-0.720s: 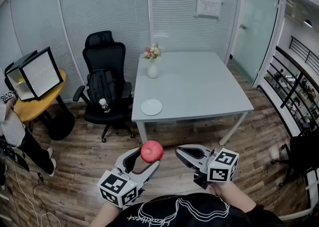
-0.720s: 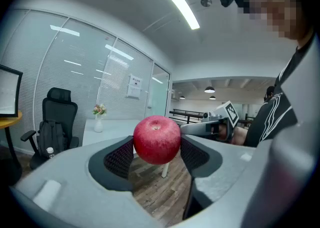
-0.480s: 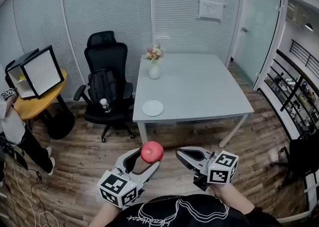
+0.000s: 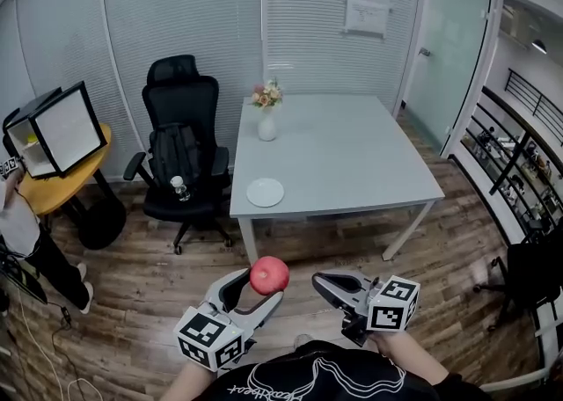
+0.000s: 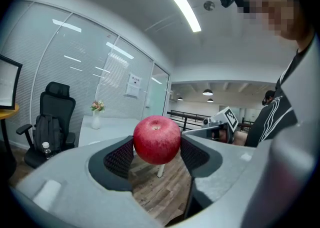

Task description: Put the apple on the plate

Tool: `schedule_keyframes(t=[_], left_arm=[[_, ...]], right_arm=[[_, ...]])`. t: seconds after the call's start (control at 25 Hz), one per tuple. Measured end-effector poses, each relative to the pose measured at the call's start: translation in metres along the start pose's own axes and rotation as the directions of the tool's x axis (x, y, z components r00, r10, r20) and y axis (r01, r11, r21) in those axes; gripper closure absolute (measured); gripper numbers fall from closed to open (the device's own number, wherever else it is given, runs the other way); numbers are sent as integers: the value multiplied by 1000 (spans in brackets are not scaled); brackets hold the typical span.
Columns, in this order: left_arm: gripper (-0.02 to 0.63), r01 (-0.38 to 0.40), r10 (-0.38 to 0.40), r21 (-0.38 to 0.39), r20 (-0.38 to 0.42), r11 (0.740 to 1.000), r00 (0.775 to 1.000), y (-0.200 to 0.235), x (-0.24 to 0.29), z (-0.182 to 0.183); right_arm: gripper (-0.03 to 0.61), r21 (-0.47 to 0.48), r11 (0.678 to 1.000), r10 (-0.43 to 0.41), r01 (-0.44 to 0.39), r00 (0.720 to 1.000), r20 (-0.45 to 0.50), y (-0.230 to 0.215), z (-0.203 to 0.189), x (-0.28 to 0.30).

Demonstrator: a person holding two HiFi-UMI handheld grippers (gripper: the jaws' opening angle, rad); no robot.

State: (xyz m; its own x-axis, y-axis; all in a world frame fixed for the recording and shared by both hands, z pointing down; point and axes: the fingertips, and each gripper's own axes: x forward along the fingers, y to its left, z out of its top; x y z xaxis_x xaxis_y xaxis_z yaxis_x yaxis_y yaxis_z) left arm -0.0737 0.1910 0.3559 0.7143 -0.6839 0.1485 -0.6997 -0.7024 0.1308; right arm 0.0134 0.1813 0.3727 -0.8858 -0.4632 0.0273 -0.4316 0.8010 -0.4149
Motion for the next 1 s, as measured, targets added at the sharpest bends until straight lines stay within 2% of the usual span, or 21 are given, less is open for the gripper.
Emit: schedule_keyframes(t=[0.16,0.48,0.72,1.0], left_arm=[[313,-3,3,-4,-13,1000,1000,7,7,-2],[313,-31,30,-16,-43,999,999,37,31,-4],[313,-57,55,-34,-74,998,996,80,63,-2],[313,-88,84,-39,-94,995,992,134,117,15]], right_arm=[[569,17,1000,-3,3,1000,20,-10,3,3],[569,43,998,50,-52,998,38,-37,18,27],[569,75,995,64,-66,998,28,-81,32,58],[569,74,994,84,-86,996,26,-145,66,94]])
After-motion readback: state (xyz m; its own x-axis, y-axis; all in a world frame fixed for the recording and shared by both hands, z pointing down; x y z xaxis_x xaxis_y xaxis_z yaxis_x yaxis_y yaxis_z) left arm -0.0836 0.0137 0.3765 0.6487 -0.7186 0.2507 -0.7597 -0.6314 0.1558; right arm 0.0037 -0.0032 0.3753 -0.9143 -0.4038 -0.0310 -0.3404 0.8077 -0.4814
